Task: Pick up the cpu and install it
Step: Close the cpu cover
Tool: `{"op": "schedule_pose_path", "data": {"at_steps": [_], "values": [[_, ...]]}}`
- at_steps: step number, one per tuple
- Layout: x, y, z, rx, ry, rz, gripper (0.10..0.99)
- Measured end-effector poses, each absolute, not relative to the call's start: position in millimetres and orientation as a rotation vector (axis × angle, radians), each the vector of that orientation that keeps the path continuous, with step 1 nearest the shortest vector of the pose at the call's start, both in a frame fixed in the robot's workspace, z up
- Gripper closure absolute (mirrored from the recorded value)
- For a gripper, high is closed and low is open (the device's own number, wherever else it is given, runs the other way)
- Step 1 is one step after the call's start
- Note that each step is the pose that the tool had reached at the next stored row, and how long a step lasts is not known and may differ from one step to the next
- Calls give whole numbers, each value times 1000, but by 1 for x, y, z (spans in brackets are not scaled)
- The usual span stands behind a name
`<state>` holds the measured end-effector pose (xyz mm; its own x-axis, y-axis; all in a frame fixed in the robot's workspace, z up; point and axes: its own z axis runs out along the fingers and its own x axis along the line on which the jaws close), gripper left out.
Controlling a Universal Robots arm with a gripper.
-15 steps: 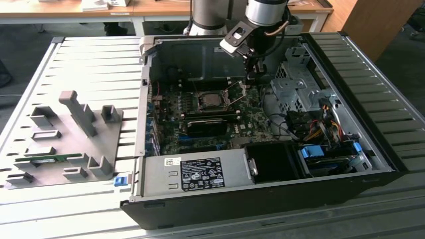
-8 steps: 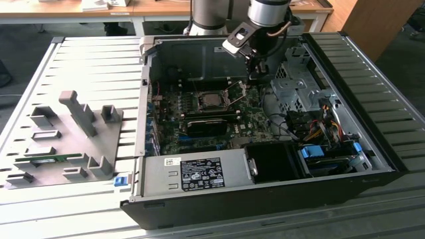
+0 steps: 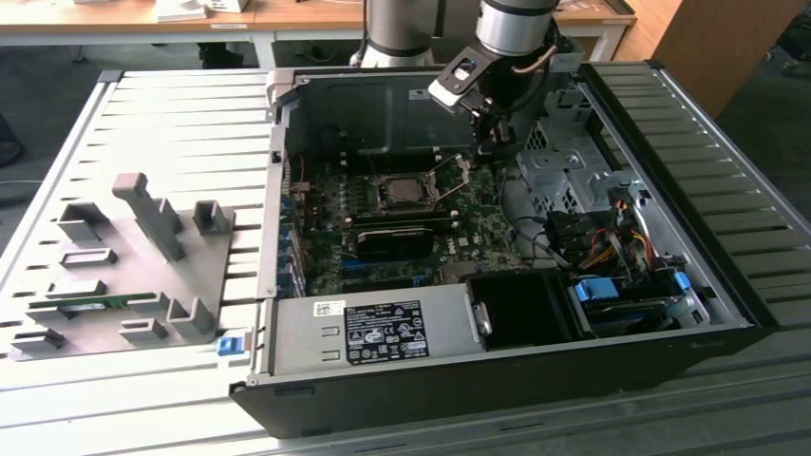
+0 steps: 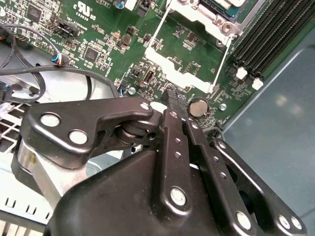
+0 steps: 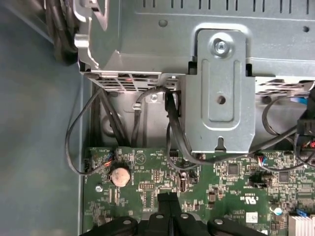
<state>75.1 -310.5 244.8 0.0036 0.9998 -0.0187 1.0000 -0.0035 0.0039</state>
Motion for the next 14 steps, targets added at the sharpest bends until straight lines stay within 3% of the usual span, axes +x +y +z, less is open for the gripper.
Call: {"op": "schedule_pose_path", "data": {"at_steps": [14], "values": [[73, -310, 236, 2215, 2207, -17, 980]]}}
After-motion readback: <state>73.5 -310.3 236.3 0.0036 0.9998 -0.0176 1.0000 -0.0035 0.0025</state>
